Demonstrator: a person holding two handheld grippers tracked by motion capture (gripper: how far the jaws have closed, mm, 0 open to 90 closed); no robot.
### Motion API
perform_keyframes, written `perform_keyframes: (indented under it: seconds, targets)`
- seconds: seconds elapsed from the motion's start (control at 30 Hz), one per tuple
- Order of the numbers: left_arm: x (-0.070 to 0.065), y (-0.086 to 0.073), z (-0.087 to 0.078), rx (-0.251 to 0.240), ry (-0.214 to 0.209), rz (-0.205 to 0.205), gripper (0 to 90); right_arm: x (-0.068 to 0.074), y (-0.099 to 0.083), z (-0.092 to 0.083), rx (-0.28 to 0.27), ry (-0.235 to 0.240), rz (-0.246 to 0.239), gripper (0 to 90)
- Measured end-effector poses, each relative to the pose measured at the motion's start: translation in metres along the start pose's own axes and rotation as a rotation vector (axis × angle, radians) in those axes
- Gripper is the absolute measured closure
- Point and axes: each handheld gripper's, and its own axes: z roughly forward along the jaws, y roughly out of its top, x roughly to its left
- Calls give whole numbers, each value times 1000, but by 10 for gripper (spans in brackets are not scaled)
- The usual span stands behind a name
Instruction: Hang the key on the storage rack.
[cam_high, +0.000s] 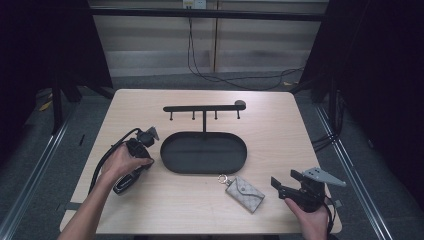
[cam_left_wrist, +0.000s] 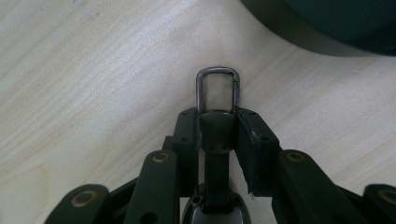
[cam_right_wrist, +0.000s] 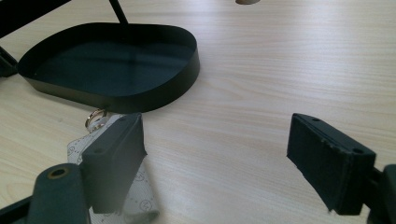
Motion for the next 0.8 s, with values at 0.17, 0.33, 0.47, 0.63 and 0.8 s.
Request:
perform_keyframes:
  seconds: [0.17, 0.33, 0.47, 0.63, 0.8]
  targets:
    - [1, 1, 0, 7, -18, -4, 707, 0, 0, 0, -3, -3, 2, 194]
    - [5, -1, -1, -5, -29, -5, 708, -1, 0, 0, -1, -5, 3, 194]
    - [8, -2, -7, -28, -52, -11, 708, 0, 0, -1, -7, -12, -1, 201]
    - [10, -7, -17, -60, -69, -24, 709, -1, 0, 0, -3, -14, 3, 201]
    - [14, -15, -32, -95, -82, -24, 709, 0, 0, -1, -9, -14, 5, 202]
